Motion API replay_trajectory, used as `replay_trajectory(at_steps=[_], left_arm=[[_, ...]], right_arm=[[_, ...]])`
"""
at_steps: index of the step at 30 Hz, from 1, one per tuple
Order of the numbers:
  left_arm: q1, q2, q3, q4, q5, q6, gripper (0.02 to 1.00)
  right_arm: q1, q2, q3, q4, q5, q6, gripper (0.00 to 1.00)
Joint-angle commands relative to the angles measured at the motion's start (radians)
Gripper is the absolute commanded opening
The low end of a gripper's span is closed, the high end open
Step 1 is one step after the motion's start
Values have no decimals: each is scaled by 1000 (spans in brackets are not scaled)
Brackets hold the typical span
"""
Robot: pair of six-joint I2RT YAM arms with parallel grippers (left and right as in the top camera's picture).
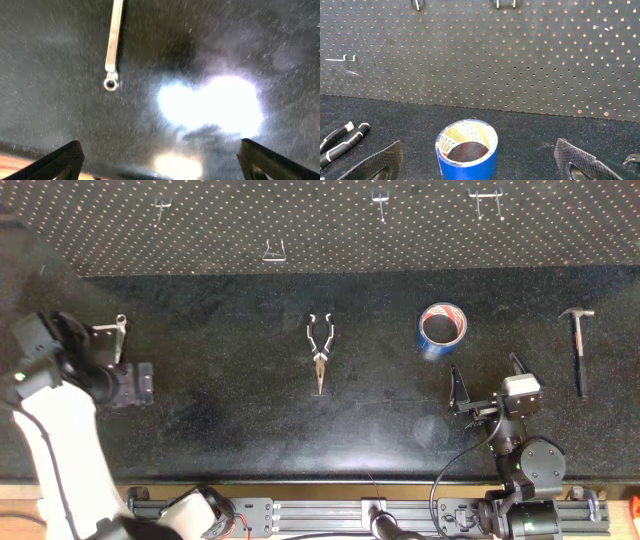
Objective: Place Tools Onto Pegboard
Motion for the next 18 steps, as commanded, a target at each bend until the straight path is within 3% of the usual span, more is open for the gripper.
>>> replay_trajectory(at_steps=[1, 7, 18], left_arm=[[120, 195, 135, -21, 26, 178, 993], [156, 452, 215, 42, 30, 254, 991], [130, 616, 229, 202, 65, 317, 996]], right_arm=[[-5, -7, -4, -5, 2, -6, 987], [-5, -7, -4, -5, 2, -6, 987], [-5, -7, -4, -5, 2, -6, 987]])
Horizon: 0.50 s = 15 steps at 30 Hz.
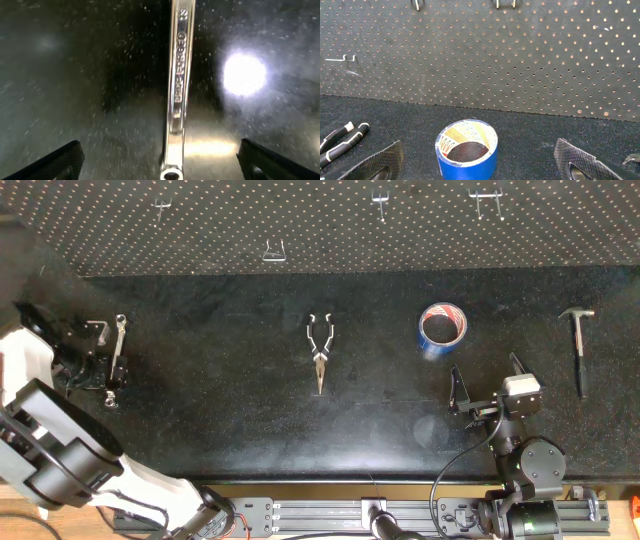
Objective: Place Tools Onto Pegboard
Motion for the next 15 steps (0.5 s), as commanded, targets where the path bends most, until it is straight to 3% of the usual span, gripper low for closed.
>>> replay_trajectory(at_steps=[1, 8, 9, 10, 13, 15], left_arm=[[-19, 70, 42, 12, 53, 19, 993], [-20, 103, 47, 35, 98, -7, 985], [-20, 108, 47, 34, 109, -7, 658], [-20, 113, 45, 26, 118, -11, 535], [-19, 114, 22, 21, 151, -34, 489], [-19, 116, 11, 19, 151, -35, 180]], right_arm=[[-5, -7, -4, -5, 2, -6, 987], [-5, -7, -4, -5, 2, -6, 987], [-5, -7, -4, -5, 2, -6, 987], [-5, -7, -4, -5, 2, -6, 987], [-5, -7, -4, -5, 2, -6, 987], [-5, -7, -4, -5, 2, -6, 987]])
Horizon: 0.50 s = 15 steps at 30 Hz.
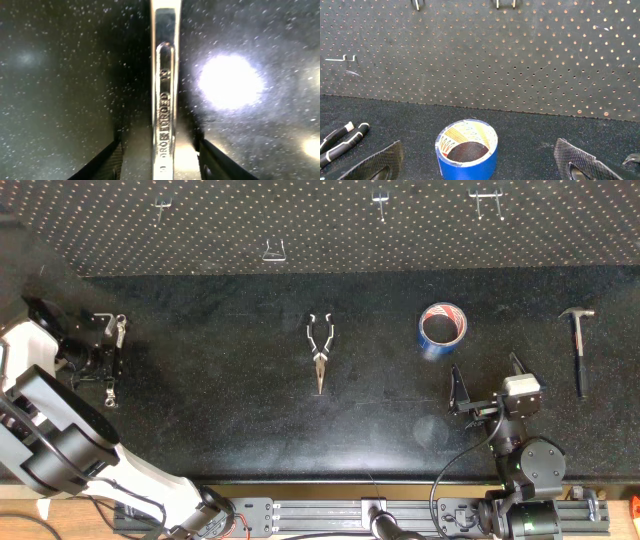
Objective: Place Tools Onto Pegboard
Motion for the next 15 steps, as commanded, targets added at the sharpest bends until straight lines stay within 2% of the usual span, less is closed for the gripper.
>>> replay_trajectory(at_steps=[1, 3, 7, 9, 15], left_arm=[[2, 34, -26, -10, 64, -35, 150], [2, 34, -27, -18, 64, -40, 29], [2, 35, -34, -18, 60, -39, 31], [-11, 20, -34, -22, 22, -51, 27], [-49, -426, -60, 116, 4, -224, 31]], right_arm=[[-5, -7, -4, -5, 2, -6, 987], [-5, -7, -4, -5, 2, -6, 987], [-5, -7, -4, -5, 2, -6, 987], [-5, -7, -4, -5, 2, -6, 987], [-5, -7, -4, -5, 2, -6, 987]])
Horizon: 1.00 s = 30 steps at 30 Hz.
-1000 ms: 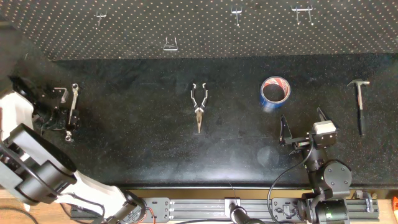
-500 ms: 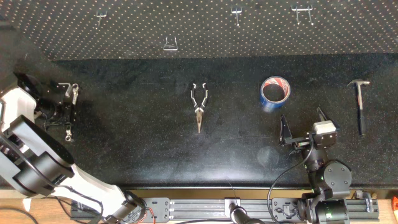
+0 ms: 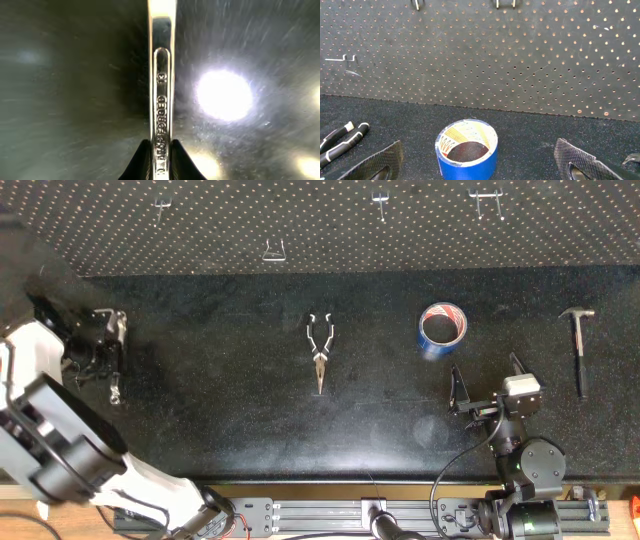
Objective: Place Tools Onto Pegboard
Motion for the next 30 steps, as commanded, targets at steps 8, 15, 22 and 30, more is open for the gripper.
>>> replay_trajectory(at_steps=[8, 15, 22, 30], left_arm=[[-293, -869, -417, 432, -7, -378, 29], [-537, -745, -418, 568, -87, -464, 31], [-537, -729, -418, 563, -169, -510, 31], [-537, -684, -418, 566, -165, -509, 29]], right_arm=[[-5, -7, -4, -5, 2, -6, 987], [-5, -7, -4, -5, 2, -6, 987], [-5, -7, -4, -5, 2, -6, 987], [-5, -7, -4, -5, 2, -6, 987]])
